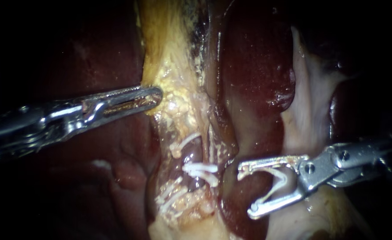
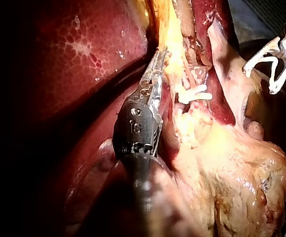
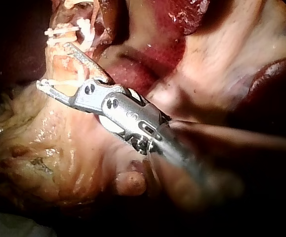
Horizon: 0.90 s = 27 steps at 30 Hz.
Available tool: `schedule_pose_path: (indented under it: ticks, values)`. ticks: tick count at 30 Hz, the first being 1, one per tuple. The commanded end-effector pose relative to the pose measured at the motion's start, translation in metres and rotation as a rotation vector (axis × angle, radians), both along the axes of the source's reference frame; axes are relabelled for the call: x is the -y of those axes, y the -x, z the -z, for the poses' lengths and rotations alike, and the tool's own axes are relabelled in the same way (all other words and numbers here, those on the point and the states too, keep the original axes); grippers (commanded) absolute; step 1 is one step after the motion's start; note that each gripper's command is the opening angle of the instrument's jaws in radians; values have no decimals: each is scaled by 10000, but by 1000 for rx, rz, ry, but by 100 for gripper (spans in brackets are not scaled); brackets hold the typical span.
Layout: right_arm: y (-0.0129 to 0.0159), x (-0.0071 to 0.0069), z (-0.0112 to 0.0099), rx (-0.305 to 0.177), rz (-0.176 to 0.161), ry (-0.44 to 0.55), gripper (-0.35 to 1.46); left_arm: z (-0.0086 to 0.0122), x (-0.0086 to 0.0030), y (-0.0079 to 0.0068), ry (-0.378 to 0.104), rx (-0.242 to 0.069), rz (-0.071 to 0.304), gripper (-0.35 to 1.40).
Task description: Clipping third clip right tube
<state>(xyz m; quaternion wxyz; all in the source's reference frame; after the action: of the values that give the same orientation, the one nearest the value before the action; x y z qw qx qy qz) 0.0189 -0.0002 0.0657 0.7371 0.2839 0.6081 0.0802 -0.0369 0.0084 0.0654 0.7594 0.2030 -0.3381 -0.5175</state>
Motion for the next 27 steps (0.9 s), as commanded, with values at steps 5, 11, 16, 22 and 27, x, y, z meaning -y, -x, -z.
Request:
schedule_pose_path:
  ticks: [5, 11, 16, 22, 27]
  values:
    - [-6, 3, -9, 32, -14, -85, 60, 12, -8, -11, -2, -4, 2, -35]
    - [-33, 2, -40, 126, -62, -338, 60, 46, -26, -43, 10, -9, 31, -35]
    - [-56, -4, -72, 180, -121, -448, 58, 80, -31, -58, 12, 1, 50, -35]
    - [-76, -22, -105, 215, -189, -477, 56, 114, -34, -62, 15, 13, 66, -35]
    - [-77, -35, -123, 252, -225, -490, 55, 126, -34, -64, 25, 16, 67, -35]
